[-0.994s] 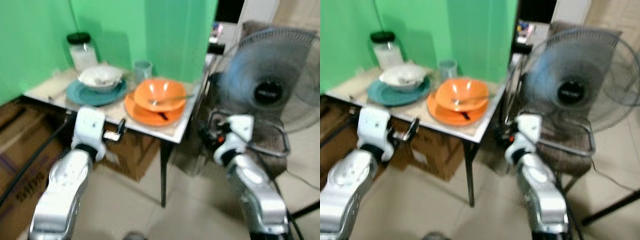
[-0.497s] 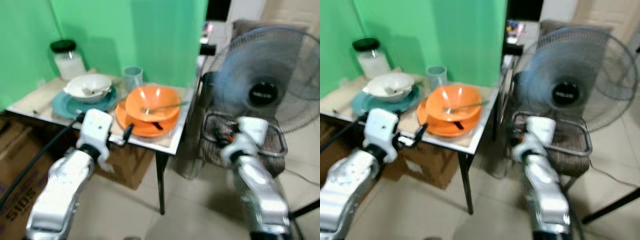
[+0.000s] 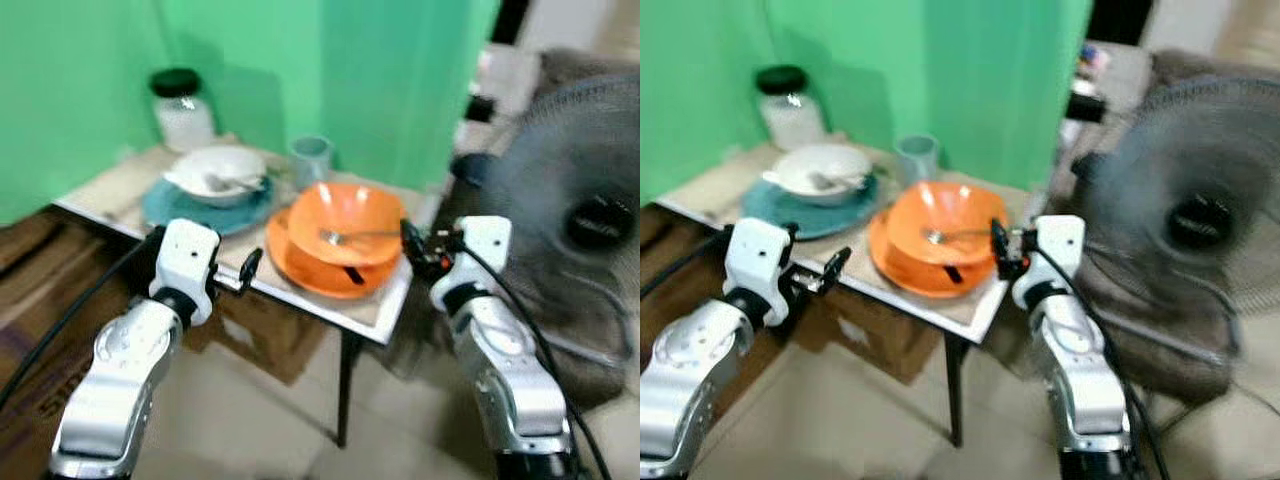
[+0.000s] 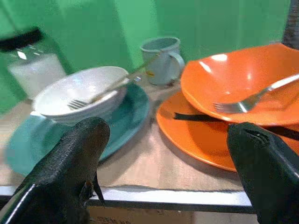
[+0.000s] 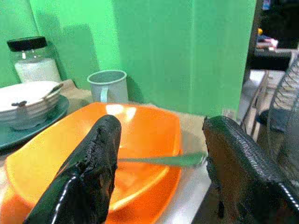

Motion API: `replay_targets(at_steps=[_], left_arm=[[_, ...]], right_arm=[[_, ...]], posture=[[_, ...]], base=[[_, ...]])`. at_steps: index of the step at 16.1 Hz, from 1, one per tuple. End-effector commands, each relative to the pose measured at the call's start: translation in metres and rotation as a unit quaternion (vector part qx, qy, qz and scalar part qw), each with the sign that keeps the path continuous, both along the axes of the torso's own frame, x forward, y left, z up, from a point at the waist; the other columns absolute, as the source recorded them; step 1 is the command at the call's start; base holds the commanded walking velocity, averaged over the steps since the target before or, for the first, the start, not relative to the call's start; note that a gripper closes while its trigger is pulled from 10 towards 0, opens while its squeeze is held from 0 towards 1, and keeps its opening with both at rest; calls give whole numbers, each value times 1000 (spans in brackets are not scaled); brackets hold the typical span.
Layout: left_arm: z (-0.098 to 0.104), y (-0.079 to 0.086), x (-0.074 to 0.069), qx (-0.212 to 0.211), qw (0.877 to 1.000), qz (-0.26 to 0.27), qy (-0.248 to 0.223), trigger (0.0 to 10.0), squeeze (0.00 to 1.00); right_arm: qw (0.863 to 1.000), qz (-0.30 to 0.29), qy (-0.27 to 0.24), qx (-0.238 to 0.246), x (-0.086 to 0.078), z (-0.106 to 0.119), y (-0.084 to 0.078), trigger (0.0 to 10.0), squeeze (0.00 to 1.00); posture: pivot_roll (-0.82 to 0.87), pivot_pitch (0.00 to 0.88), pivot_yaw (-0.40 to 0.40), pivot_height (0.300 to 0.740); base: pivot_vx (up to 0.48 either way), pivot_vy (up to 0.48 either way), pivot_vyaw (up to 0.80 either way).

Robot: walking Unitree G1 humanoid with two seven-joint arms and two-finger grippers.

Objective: Setting the table

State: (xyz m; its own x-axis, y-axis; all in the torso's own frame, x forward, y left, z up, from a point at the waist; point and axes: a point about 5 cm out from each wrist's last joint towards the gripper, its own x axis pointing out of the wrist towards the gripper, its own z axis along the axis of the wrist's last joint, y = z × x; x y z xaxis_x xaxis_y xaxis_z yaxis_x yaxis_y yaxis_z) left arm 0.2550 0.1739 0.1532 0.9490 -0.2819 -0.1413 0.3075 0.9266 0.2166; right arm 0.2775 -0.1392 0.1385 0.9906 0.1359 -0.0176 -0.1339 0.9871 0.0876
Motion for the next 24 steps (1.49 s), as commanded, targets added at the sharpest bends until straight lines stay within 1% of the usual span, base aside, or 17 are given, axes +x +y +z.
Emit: replay_targets(at_steps=[1,7,9,10,11,12,13,14,16,17,18,19,20,21,22,23,24], left_arm=[[1,-3,-1,-4,1000,-9,-2,10000,0],[2,-8,-2,4,1000,-29,-1,10000,0],[0,-6,-1,3,1000,-16,2,10000,0],[1,-10,-2,2,1000,-29,-1,10000,0],[2,-10,-2,3,999,-32,-2,10000,0],[3,-7,0,1,1000,-31,-4,10000,0],[6,-11,0,-8,998,-56,-5,10000,0],[9,-16,-4,-2,995,-101,-1,10000,0],[6,-16,-4,8,991,-132,14,10000,0],[3,-16,-3,12,987,-156,31,10000,0],[0,-20,-4,17,979,-196,51,10000,0],[-2,-21,-5,24,974,-218,60,10000,0],[-6,-23,-6,40,962,-257,86,10000,0],[-7,-24,-6,48,953,-280,101,10000,0],[-7,-25,-6,48,950,-290,105,10000,0],[-8,-29,-9,45,941,-313,117,10000,0],[-10,-33,-14,41,933,-334,130,10000,0]], right_arm=[[1000,-15,-1,-1,3,0,-7,10000,0],[1000,-6,-12,-8,8,7,-8,10000,0],[1000,-3,-11,-16,10,8,-10,10000,0],[1000,0,-12,-18,11,10,-12,10000,0],[1000,-1,-9,-15,12,10,-14,10000,0],[1000,13,7,-28,18,10,-18,10000,0],[998,35,21,-52,23,11,-23,10000,0],[993,67,37,-88,28,12,-31,10000,0],[987,114,53,-103,38,18,-39,10000,0],[979,156,70,-108,45,26,-43,10000,0],[963,203,93,-150,53,31,-44,10000,0],[954,221,106,-173,58,33,-44,10000,0],[933,266,135,-203,68,40,-42,10000,0],[919,293,151,-217,75,45,-39,10000,0],[913,303,159,-220,77,47,-38,10000,0],[891,325,190,-253,83,48,-38,10000,0],[863,340,232,-293,86,46,-38,10000,0]], posture=[[180,0,19,740],[184,0,5,740],[190,0,6,740],[190,0,1,740],[187,0,-3,740],[178,0,4,740],[182,0,7,740],[183,0,1,740],[162,0,7,740],[152,0,18,740],[136,0,22,740],[136,0,22,740],[130,0,25,740],[127,0,24,740],[127,0,22,740],[127,0,18,740],[128,0,13,740]], base=[[292,0,0],[294,0,0],[294,0,0],[289,0,0],[292,0,0],[247,0,0],[0,0,0],[0,0,0],[0,0,0],[0,0,0],[0,0,0],[0,0,0],[0,0,0],[0,0,0],[0,0,0],[0,0,0],[0,0,0]])
